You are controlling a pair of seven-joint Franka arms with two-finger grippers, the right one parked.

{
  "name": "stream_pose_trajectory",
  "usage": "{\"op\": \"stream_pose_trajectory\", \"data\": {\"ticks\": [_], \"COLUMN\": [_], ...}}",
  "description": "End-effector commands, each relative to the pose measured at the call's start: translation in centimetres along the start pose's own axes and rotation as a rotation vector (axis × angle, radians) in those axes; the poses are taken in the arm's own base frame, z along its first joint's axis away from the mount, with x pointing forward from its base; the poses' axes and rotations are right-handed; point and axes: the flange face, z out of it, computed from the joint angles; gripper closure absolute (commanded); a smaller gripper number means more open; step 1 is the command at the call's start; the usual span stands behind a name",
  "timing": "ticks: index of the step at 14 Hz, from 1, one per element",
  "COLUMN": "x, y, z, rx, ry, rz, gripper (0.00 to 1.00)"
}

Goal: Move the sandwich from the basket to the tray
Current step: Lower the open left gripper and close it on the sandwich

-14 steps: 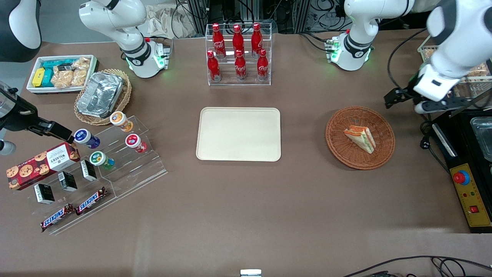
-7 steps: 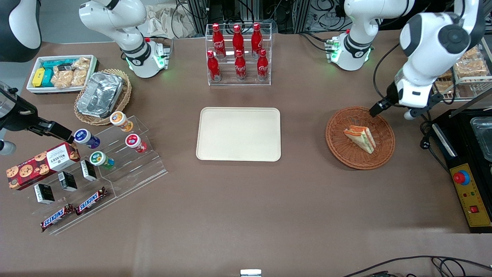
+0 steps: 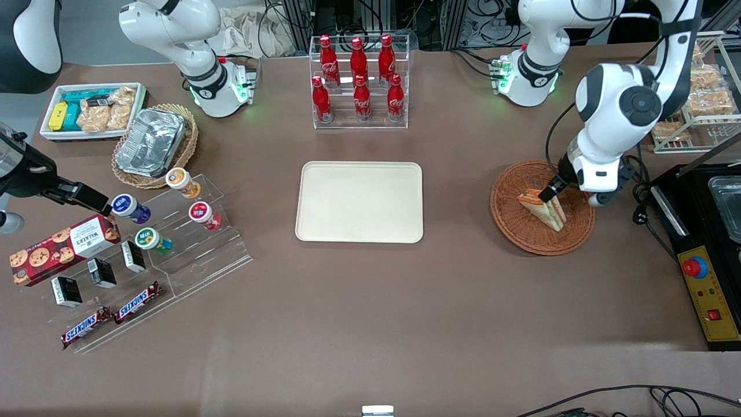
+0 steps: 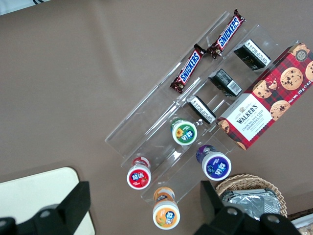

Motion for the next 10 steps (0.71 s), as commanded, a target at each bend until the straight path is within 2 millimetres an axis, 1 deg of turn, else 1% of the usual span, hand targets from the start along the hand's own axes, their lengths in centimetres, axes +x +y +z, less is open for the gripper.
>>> {"op": "stream_pose_trajectory", "data": {"ticks": [1, 4, 10], "x": [-0.1, -1.1, -1.0], "y": [0.4, -1.0, -0.8], "z": [2.3, 4.6, 6.5], "rx": [-0.004, -0.024, -0.017], "ry": [0.010, 0.029, 0.064], "rz": [-0.026, -0.038, -0.008], "gripper": [0.00, 0.00, 0.00]}}
